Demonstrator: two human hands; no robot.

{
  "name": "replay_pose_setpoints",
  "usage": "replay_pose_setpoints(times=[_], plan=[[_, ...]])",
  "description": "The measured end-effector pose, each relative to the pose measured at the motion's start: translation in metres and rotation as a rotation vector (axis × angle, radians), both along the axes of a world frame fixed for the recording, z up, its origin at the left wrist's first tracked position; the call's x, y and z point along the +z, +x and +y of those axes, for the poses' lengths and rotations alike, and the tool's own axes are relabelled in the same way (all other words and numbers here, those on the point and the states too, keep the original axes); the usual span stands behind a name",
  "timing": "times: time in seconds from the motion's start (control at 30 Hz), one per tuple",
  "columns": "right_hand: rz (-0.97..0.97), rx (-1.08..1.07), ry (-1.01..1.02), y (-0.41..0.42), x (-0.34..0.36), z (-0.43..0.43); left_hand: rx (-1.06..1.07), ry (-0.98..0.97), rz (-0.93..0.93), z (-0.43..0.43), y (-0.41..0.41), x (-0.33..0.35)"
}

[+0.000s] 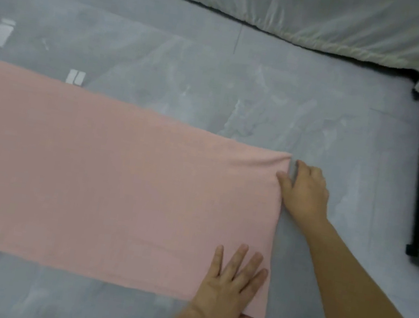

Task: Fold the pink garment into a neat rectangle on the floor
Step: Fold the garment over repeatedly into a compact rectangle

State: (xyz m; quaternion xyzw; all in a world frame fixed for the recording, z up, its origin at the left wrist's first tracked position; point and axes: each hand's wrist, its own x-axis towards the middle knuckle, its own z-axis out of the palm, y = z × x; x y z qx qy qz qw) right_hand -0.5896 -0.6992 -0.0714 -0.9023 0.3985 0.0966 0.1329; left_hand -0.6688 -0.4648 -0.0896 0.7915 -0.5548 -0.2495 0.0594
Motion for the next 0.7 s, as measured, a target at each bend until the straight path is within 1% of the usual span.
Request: replay_pose_setpoints(times=[0.07,0.23,0.3,0.37,0.4,0.43,0.47,0.5,0.53,0.6,0.63,0.7], plan=[[-0.014,-0.053,0.112,0.023,0.001,-0.014,0.056,-0.018,-0.023,-0.013,-0.002,-0.003],[0.035,0.045,0.134,0.05,0.001,-0.024,0.077,0.007,-0.037,-0.015,-0.003,-0.005],[0.01,0.049,0.182,0.054,0.006,-0.021,0.147,-0.043,0.005,-0.018,0.0,0.001],[-0.032,0.033,0.256,0.054,0.012,-0.019,0.276,-0.156,0.068,-0.018,0.004,0.009],[-0.072,0.015,0.309,0.054,0.016,-0.018,0.378,-0.241,0.154,-0.015,0.005,0.012],[-0.119,-0.001,0.38,0.054,0.019,-0.019,0.535,-0.321,0.297,-0.01,0.007,0.018],[-0.162,-0.012,0.47,0.056,0.024,-0.018,0.743,-0.382,0.47,-0.004,0.013,0.029],[-0.192,-0.04,0.574,0.058,0.031,-0.016,0.948,-0.401,0.617,0.005,0.02,0.039],[-0.194,-0.072,0.669,0.062,0.038,-0.014,1.136,-0.446,0.695,0.014,0.027,0.048],[-0.138,-0.089,0.781,0.076,0.054,-0.009,1.462,-0.553,0.658,0.035,0.045,0.059],[-0.118,-0.085,0.847,0.084,0.063,-0.005,1.586,-0.593,0.623,0.047,0.057,0.062],[-0.087,-0.074,1.038,0.102,0.074,0.002,1.753,-0.657,0.58,0.069,0.083,0.068]])
